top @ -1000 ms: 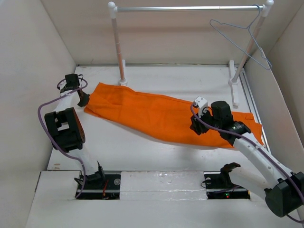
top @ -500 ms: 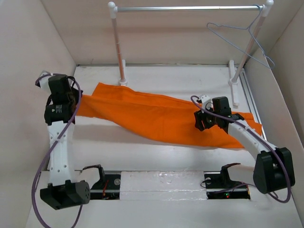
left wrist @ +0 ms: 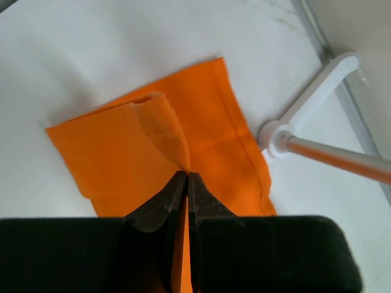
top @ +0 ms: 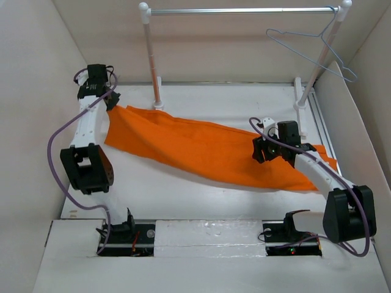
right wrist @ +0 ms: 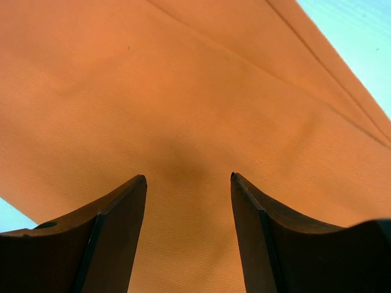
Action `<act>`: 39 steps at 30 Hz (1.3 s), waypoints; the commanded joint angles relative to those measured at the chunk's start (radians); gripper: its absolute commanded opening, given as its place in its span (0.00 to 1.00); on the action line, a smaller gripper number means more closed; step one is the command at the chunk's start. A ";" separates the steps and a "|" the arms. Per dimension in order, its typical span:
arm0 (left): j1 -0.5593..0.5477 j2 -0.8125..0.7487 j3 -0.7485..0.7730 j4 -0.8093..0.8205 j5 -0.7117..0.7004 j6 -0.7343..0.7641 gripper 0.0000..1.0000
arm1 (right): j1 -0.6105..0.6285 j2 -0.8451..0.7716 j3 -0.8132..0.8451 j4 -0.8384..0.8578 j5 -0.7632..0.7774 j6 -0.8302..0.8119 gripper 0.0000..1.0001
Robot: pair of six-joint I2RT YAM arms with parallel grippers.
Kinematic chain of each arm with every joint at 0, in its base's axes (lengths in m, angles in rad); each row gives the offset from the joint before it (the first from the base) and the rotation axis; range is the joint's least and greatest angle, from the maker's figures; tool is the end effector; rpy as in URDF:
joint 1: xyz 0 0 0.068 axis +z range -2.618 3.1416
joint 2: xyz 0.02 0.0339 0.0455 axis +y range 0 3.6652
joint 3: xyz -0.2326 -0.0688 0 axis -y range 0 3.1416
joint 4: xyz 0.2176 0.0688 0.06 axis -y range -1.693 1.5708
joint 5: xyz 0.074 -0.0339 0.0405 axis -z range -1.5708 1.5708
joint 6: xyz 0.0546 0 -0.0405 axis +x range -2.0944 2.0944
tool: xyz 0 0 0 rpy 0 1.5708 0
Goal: Place the trousers on the hanger
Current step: Fold the trousers at the center of the board.
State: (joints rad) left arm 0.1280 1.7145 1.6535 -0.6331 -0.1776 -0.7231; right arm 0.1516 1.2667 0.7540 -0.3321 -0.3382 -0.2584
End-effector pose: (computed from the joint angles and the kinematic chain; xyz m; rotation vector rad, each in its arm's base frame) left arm 0.3681 0.0571 0.3086 -1.0155 2.0129 -0.1178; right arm 0.2471 0.0561 0.1871 -0.6350 2.2967 0.3572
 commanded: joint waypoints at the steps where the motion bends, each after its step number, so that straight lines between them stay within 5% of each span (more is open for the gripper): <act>1: -0.016 0.036 0.178 0.021 -0.025 0.020 0.00 | -0.001 -0.017 0.050 0.047 0.016 0.007 0.63; 4: -0.004 0.117 0.215 0.007 -0.040 0.050 0.00 | -0.001 0.019 0.059 0.121 0.018 0.015 0.60; 5: 0.010 0.161 0.232 -0.006 -0.037 0.066 0.00 | -0.001 0.067 0.091 0.215 -0.042 0.015 0.47; 8: 0.021 0.218 0.218 -0.005 -0.049 0.074 0.00 | 0.015 0.186 0.155 0.229 -0.120 -0.042 0.33; 17: 0.032 0.289 0.109 0.036 -0.073 0.134 0.00 | 0.123 0.641 0.614 0.122 -0.329 -0.164 0.52; 39: 0.032 0.195 0.031 0.095 -0.030 0.149 0.00 | 0.085 0.763 0.547 0.056 -0.423 -0.189 0.50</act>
State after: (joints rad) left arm 0.1581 1.9812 1.7031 -0.5556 -0.2039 -0.5831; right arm 0.2531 2.0094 1.2972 -0.2844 -0.7181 -0.4240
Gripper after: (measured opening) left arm 0.006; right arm 0.493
